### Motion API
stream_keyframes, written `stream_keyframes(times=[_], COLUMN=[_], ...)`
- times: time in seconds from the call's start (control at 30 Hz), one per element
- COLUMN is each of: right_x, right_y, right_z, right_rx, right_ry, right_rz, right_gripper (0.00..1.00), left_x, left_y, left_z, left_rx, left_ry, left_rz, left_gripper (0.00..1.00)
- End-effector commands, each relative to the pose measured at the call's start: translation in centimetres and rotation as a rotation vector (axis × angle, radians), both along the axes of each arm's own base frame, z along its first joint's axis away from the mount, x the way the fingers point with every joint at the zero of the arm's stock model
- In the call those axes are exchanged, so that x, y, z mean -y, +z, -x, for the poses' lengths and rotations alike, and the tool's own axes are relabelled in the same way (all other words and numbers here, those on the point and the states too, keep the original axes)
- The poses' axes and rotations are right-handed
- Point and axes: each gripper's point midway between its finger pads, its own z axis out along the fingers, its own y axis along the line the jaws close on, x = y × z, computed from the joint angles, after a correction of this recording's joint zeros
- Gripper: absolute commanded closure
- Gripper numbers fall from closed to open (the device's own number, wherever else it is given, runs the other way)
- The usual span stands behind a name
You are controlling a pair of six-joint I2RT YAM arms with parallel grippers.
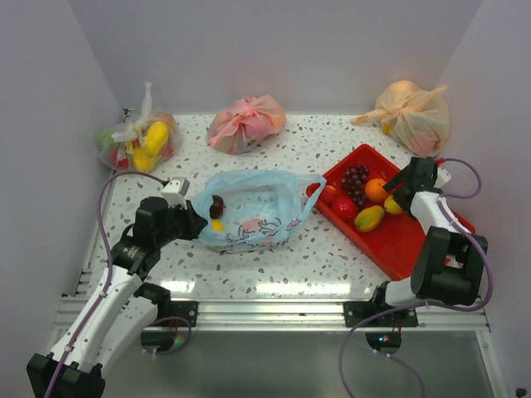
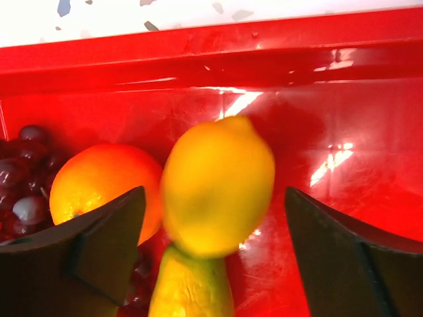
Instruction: Untie the knot of the plastic bag and take out the fruit
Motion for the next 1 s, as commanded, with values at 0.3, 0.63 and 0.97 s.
stream_keyframes(times=[0.3, 0.63, 0.97], right_x=[-2.2, -13.8, -33.9], right_y=[8.7, 17.5, 16.6], right_z=[-1.1, -1.4, 2.2], right_rx=[0.267, 0.490, 0.489], right_ry=[0.142, 0.596, 1.254], right_rz=[0.018, 0.104, 0.036], right_gripper=[0.01, 0.01, 0.01], left_x=[3.2, 4.2, 2.1], left_y=[10.0, 2.9, -3.2], left_z=[-5.1, -2.7, -0.9], left_rx=[0.078, -0.060, -0.117], left_ry=[-0.047, 0.012, 0.077], left_rz=[0.082, -0.020, -0.066], left_gripper=[1.00, 1.00, 1.00])
